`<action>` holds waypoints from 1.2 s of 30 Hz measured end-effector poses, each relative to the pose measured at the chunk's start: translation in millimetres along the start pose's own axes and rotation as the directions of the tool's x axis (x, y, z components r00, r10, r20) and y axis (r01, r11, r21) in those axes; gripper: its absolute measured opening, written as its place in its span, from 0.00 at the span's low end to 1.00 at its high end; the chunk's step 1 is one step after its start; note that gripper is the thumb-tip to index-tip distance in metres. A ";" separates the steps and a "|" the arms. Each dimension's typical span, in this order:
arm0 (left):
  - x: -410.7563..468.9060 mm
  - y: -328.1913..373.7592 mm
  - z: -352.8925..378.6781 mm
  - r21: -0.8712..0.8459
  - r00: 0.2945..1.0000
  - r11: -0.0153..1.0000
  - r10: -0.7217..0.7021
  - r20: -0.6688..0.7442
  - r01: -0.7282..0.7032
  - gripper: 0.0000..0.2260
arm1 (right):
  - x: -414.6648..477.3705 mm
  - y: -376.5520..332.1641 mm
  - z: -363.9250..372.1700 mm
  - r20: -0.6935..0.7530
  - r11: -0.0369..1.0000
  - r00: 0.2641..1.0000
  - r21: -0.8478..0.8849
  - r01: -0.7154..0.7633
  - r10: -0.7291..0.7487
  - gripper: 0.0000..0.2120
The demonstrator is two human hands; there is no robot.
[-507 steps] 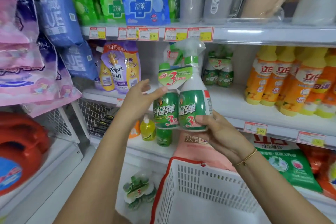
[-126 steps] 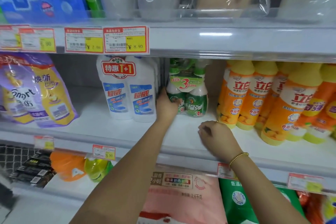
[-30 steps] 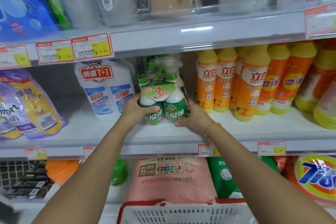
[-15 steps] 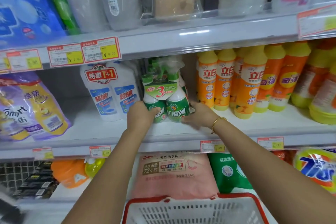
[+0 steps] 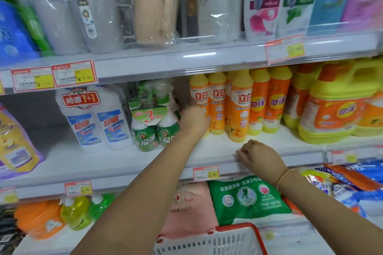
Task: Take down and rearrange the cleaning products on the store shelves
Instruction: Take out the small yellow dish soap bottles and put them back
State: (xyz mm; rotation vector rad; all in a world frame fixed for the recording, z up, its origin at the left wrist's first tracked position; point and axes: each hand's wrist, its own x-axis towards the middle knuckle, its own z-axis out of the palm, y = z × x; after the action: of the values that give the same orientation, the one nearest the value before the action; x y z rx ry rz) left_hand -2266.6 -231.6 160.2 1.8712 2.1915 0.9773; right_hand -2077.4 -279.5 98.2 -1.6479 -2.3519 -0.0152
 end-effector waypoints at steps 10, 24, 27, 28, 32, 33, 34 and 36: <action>-4.0 4.4 6.7 -0.378 0.968 0.916 -0.202 -0.149 0.133 0.21 | 5.1 3.6 -5.1 0.022 0.999 1.000 0.038 0.022 -0.023 0.17; -157.4 -12.2 -69.0 -0.553 0.964 0.805 0.086 -0.252 -0.216 0.28 | -35.2 -27.4 -43.6 0.148 0.980 0.988 0.197 0.023 -0.053 0.20; -174.8 -8.9 -95.8 -0.692 0.981 0.706 0.026 -0.193 -0.154 0.28 | -55.9 -49.9 -56.4 0.118 0.949 0.981 0.293 0.112 -0.152 0.29; -180.5 -7.0 -105.0 -0.734 0.984 0.666 0.002 -0.178 -0.134 0.28 | -63.1 -58.0 -61.8 0.093 0.929 0.980 0.344 0.136 -0.178 0.32; -206.4 -3.1 -140.5 -0.849 0.986 0.524 -0.096 -0.136 -0.065 0.20 | -96.8 -94.8 -75.6 -0.070 0.775 0.957 0.572 0.268 -0.280 0.38; -213.9 -4.4 -147.6 -0.868 0.986 0.495 -0.112 -0.122 -0.051 0.19 | -105.5 -104.2 -76.2 -0.107 0.749 0.948 0.590 0.302 -0.299 0.37; -221.3 -7.0 -154.1 -0.882 0.985 0.469 -0.132 -0.110 -0.036 0.19 | -114.1 -112.8 -76.4 -0.149 0.744 0.940 0.578 0.336 -0.308 0.36; -233.8 -14.4 -166.0 -0.897 0.982 0.442 -0.159 -0.102 -0.021 0.23 | -128.4 -125.5 -75.5 -0.256 0.737 0.922 0.556 0.385 -0.290 0.36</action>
State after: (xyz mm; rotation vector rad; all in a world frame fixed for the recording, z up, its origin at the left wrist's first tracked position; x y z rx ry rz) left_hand -2299.8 -512.6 208.2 1.1482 1.2324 1.8439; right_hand -2136.6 -454.4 160.3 -0.8694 -2.1825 0.4692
